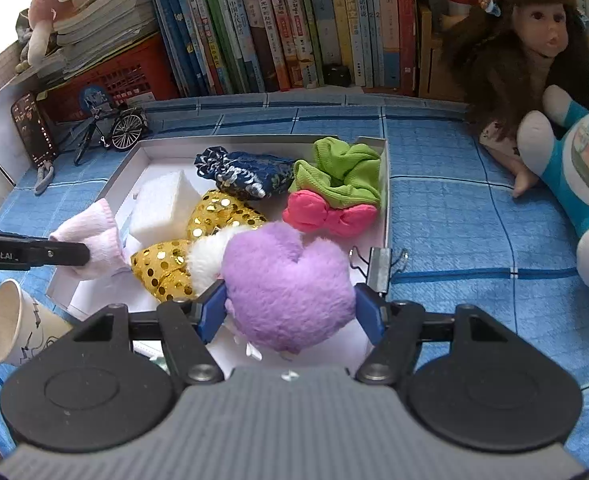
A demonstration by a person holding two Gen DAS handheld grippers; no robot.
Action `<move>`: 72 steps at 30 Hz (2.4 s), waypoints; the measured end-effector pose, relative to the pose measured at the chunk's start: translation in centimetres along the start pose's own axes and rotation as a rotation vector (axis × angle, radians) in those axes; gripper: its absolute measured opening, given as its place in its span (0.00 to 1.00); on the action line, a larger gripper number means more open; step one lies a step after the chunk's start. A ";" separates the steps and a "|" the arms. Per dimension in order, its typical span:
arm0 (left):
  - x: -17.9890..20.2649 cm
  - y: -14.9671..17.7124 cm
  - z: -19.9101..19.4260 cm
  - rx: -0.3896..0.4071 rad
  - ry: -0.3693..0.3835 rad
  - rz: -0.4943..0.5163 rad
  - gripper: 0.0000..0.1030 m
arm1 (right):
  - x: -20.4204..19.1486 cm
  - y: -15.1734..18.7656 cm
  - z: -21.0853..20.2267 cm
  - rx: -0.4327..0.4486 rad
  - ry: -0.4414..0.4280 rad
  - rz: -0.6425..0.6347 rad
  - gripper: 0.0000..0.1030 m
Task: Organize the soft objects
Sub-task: 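Open both tools to release the cloth and plush into the box, then grasp the green-white checked cloth with the right tool while the left tool reaches beside the cup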
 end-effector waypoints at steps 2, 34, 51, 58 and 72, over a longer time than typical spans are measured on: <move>0.1 -0.2 0.3 -0.002 -0.003 -0.002 0.25 | -0.1 -0.1 0.3 0.002 -0.006 0.002 0.68; 2.3 -0.9 -0.1 0.033 -0.058 0.101 0.54 | -2.3 -1.1 0.1 -0.009 -0.023 -0.078 0.85; 4.5 3.0 -5.5 0.116 -0.033 0.279 0.60 | -7.0 1.8 -5.0 0.060 -0.034 -0.301 0.88; 5.3 6.4 -8.4 0.202 -0.032 0.366 0.53 | -7.2 2.3 -6.0 0.049 -0.036 -0.305 0.89; 9.9 16.3 -7.3 0.275 -0.358 0.941 0.28 | -10.5 3.6 -5.4 -0.027 -0.019 -0.430 0.86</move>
Point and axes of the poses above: each gripper's, at about its wrist camera, not at the fingertips, and z roughly the way its jaws point, x to its right, y to its underside, the point moved 8 cm from there along z, roughly the way its jaws point, and after that the axes turned 7 degrees about -x, right-handed, at the moved point
